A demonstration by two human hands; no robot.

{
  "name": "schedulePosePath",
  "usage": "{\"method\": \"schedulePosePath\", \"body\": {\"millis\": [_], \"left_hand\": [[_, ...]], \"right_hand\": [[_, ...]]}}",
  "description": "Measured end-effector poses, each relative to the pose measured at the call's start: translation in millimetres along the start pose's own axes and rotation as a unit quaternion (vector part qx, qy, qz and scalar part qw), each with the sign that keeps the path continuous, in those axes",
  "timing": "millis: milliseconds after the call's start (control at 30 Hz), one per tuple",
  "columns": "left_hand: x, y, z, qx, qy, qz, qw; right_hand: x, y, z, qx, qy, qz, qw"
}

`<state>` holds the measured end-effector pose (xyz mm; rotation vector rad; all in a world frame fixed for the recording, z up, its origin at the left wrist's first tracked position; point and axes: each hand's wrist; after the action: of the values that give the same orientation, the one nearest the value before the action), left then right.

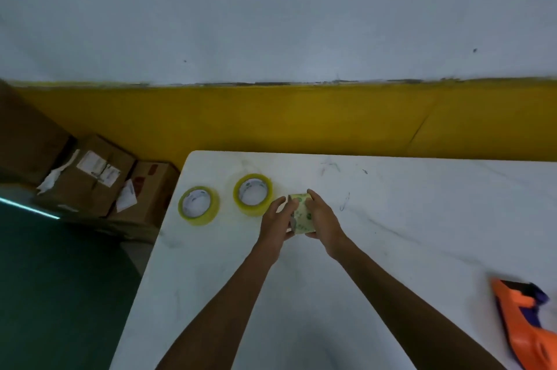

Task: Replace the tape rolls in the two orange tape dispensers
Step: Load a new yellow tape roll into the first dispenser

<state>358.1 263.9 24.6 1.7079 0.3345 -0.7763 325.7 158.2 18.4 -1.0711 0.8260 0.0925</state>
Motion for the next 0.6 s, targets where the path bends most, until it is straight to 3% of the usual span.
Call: {"method": "schedulePosePath", "body": {"millis": [100, 200, 333, 467, 600], "left_hand": [[28, 0, 2, 0.036, 0.028, 0.007, 0.999], [52, -4, 2, 0.172, 0.083, 0.093, 0.977], [73, -11, 8, 0.399, 0.150, 0.209, 0.880], [83, -16, 21, 0.541, 0.203, 0.276, 0.768], [89, -17, 28, 0.612, 0.201, 0.260, 0.720]], "right_hand": [[24, 5, 1, 0.000, 0.008, 0.000, 1.000], [43, 7, 1, -0.008, 0.035, -0.001, 0.999], [60, 9, -2, -0.033, 0.071, -0.036, 0.996], [71, 11, -9, -0.016, 0.100, -0.044, 0.994], [76, 16, -14, -0.005, 0.118, -0.053, 0.992]]}}
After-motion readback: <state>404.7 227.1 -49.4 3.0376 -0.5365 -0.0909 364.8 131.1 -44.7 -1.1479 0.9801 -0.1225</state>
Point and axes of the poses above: each hand's wrist, its own x-axis towards the middle knuckle, its own z-axis out of the palm, y = z × x, and after that the axes turned 13 degrees about x, right-handed
